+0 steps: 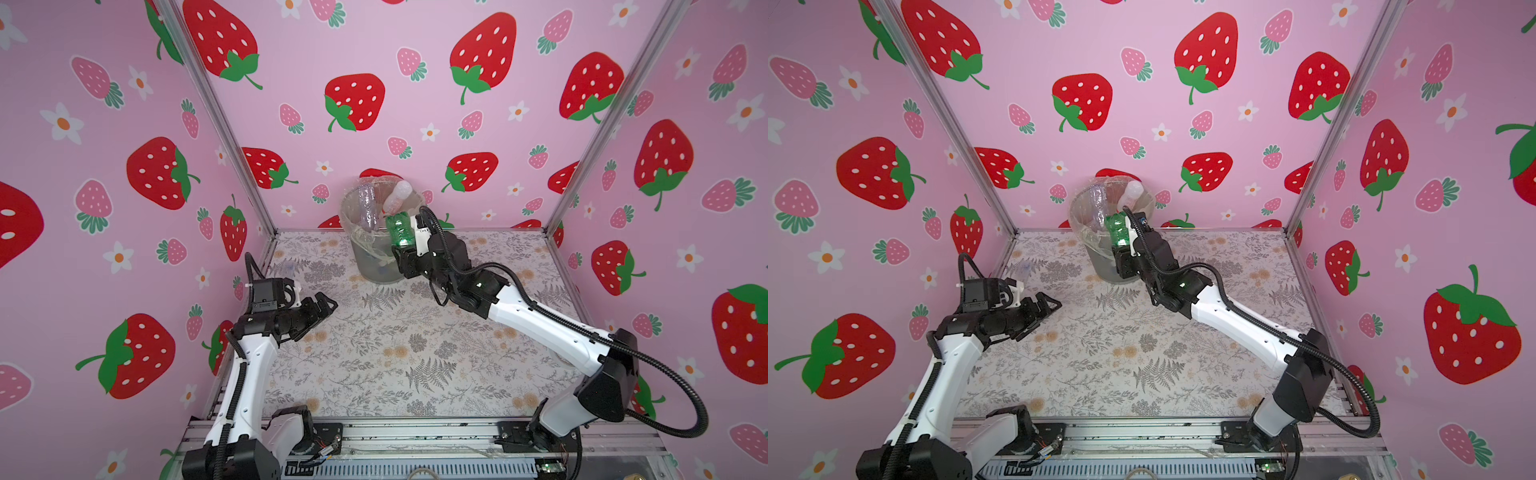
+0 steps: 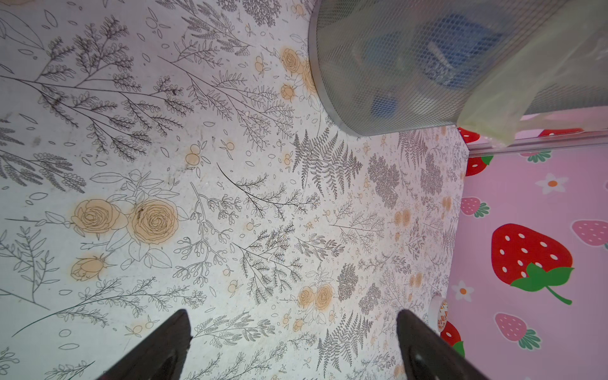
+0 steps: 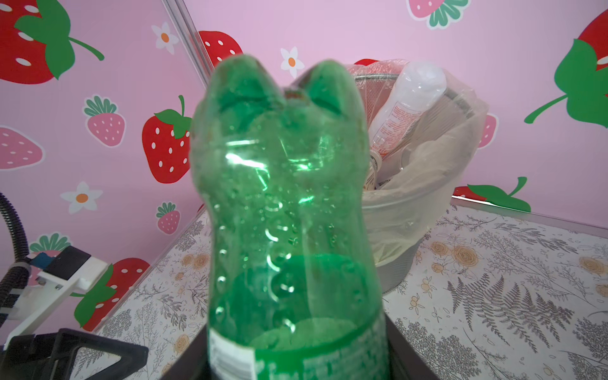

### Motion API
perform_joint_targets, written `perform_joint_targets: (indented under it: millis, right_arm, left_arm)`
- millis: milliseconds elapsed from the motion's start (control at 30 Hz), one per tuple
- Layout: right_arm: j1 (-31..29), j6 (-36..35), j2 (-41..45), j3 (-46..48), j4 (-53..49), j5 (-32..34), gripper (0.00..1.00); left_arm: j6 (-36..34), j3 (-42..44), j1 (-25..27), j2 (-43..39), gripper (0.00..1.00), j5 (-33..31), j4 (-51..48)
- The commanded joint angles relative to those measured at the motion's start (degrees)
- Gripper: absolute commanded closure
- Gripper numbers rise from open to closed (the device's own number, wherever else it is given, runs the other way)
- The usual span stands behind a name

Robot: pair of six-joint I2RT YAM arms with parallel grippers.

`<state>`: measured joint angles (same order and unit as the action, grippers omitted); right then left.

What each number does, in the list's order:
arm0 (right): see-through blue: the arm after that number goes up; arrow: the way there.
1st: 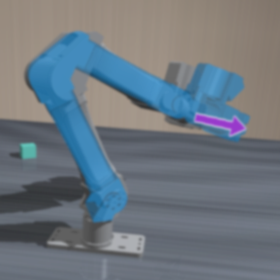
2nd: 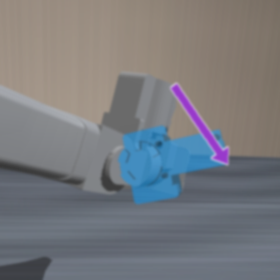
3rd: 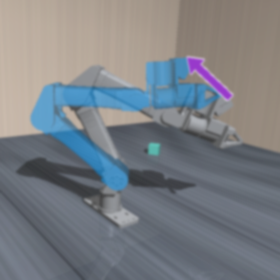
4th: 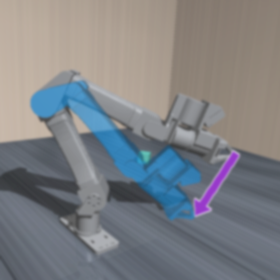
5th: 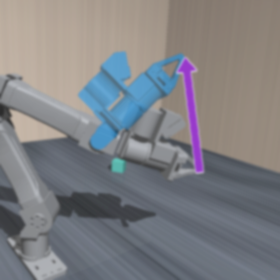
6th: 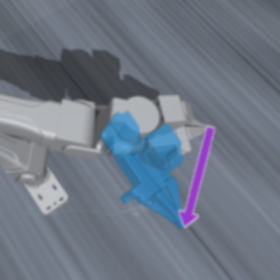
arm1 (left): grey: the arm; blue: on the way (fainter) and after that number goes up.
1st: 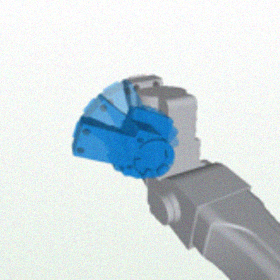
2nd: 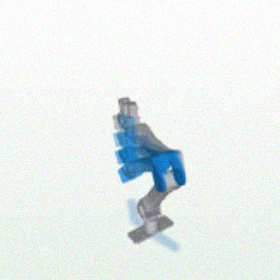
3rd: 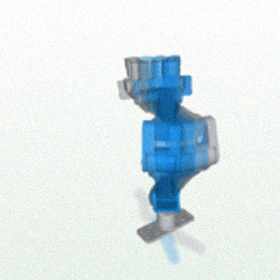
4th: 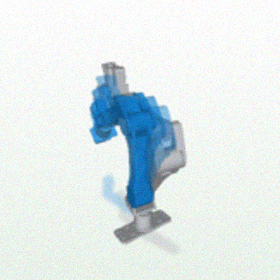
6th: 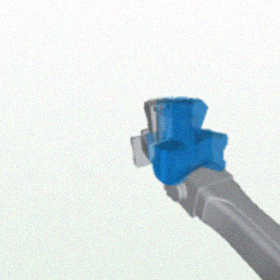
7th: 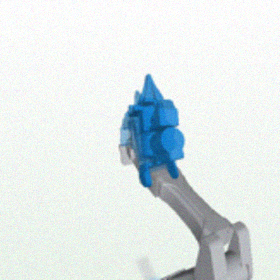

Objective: Throw the plastic bottles in the bin
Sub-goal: 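Carry the green Sprite bottle with the right gripper over the wastebasket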

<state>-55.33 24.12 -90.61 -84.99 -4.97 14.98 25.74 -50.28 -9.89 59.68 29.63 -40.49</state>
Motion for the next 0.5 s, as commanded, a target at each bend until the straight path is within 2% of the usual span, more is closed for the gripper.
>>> perform_joint_targets:
  millis: [0,300,467]
  right_arm:
    - [0.07,-0.49,2.56,2.54,1.60,1.89,0.43]
    - [0.08,0.31,6.71,7.31,3.17,2.94,0.43]
    - [0.12,-1.66,1.92,0.14,1.76,5.30,0.42]
  left_arm:
    - [-0.38,0.22,-0.38,-0.29,0.01,1.05,0.15]
    - [-0.32,0.25,-0.33,-0.27,0.01,1.22,0.31]
    - [-0.25,0.31,-0.38,-0.42,0.01,1.22,0.25]
